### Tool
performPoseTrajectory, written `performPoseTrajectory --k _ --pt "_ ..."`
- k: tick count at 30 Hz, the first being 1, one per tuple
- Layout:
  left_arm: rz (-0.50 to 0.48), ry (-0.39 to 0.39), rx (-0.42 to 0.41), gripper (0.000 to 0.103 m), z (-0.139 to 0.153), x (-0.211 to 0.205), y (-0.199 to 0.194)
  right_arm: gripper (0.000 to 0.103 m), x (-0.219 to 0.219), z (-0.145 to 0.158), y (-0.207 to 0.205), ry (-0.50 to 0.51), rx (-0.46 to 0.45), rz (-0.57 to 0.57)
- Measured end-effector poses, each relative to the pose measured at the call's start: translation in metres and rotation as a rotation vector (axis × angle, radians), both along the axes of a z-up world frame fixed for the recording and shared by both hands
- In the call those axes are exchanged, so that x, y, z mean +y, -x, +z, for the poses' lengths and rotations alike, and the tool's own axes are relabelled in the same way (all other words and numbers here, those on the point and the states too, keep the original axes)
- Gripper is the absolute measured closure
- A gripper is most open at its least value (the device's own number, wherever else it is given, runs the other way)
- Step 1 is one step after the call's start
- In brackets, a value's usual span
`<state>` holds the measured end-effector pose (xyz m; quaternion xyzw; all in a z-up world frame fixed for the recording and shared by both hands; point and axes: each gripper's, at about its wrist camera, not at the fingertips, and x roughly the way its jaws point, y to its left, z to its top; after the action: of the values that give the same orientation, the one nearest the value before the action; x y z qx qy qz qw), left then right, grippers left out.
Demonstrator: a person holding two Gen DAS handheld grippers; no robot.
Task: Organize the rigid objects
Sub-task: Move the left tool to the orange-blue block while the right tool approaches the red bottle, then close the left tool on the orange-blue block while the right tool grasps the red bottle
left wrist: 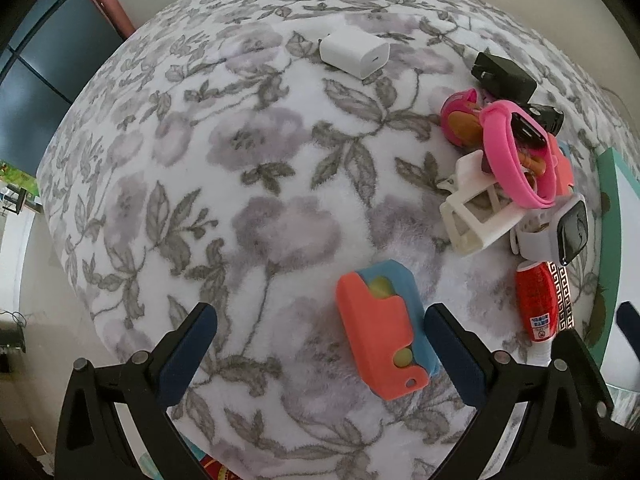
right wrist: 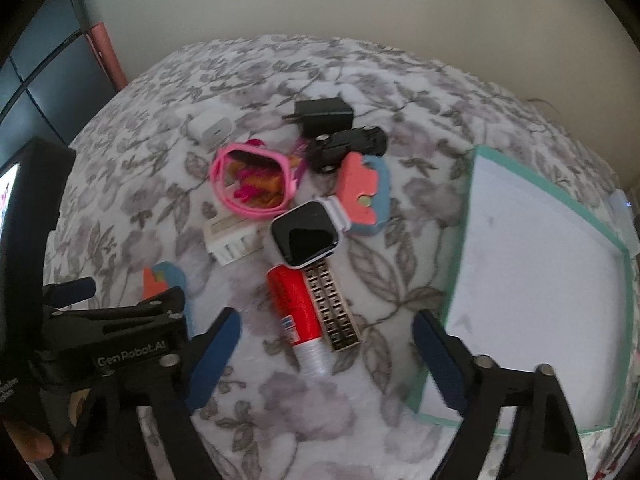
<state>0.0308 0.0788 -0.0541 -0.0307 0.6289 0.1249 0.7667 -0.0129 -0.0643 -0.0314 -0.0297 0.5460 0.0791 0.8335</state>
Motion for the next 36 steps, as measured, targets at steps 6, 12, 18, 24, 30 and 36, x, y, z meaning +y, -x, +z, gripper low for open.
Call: performPoseTrajectory --k 6,12,18,24,30,36 --pt "0.029 0.071 0.001 0.004 -0.008 0.026 0.008 0.033 0.002 -0.010 -0.001 -0.033 0.040 0.007" --pt "0.006 0.131 -0.007 0.024 -0.009 0.024 0.011 0.050 0.010 -0.015 0.001 -0.029 0.057 0.035" --pt "-0.023 0.260 0.033 0.050 -0.020 0.015 0.010 0.064 0.013 -0.019 0.002 -0.012 0.068 0.040" --pt "-0.044 0.244 0.026 0.055 -0.021 0.006 0.010 0.074 0.018 -0.020 0.004 -0.017 0.085 0.061" --pt "-0.045 0.213 0.005 0.056 -0.020 0.008 0.008 0.080 0.025 -0.024 0.006 -0.048 0.119 0.095" --pt "-0.059 0.194 0.008 0.056 -0.016 0.011 0.008 0.080 0.024 -0.029 -0.002 -0.043 0.113 0.067"
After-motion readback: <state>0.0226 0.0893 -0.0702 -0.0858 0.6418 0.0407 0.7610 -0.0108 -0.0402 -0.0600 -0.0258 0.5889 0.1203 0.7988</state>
